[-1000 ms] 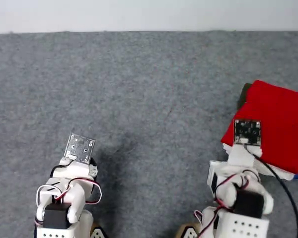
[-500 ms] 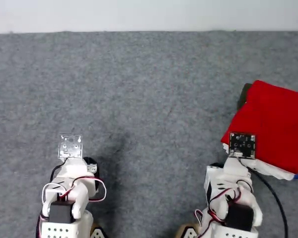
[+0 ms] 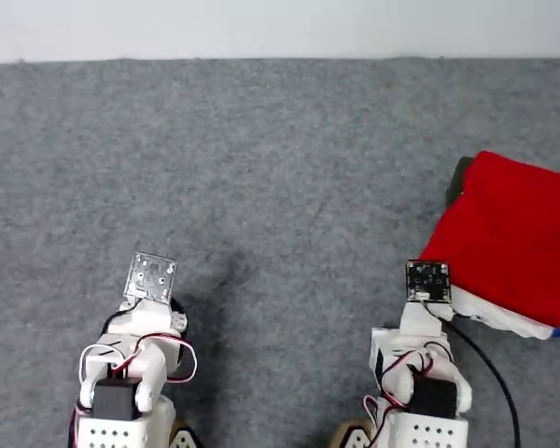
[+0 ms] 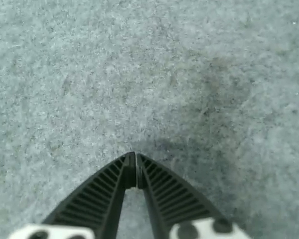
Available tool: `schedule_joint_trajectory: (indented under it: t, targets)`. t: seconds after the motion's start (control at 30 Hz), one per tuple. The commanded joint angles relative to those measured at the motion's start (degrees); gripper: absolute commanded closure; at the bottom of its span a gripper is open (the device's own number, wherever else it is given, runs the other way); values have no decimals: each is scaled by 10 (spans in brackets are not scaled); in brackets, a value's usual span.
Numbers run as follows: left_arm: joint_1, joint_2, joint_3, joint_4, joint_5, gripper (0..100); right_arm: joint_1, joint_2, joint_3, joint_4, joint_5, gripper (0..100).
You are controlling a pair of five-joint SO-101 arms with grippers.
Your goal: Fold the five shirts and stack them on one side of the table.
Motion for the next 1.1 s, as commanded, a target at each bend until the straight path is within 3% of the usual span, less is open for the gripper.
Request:
schedule_joint_trajectory:
  t: [0.0, 0.43, 0.8, 0.93, 1.07]
  targets:
    - [0, -4, -3, -3, -7, 985, -12, -6, 10, -10, 0, 987]
    - [-1, -4, -3, 18, -7, 985, 4, -4, 10, -8, -4, 989]
    - [4, -4, -3, 34, -6, 985, 144, -4, 10, -8, -3, 989]
    - [1, -4, -3, 35, -8, 985, 138, -4, 10, -8, -4, 989]
    - [1, -4, -3, 35, -8, 985, 62, -4, 10, -8, -4, 989]
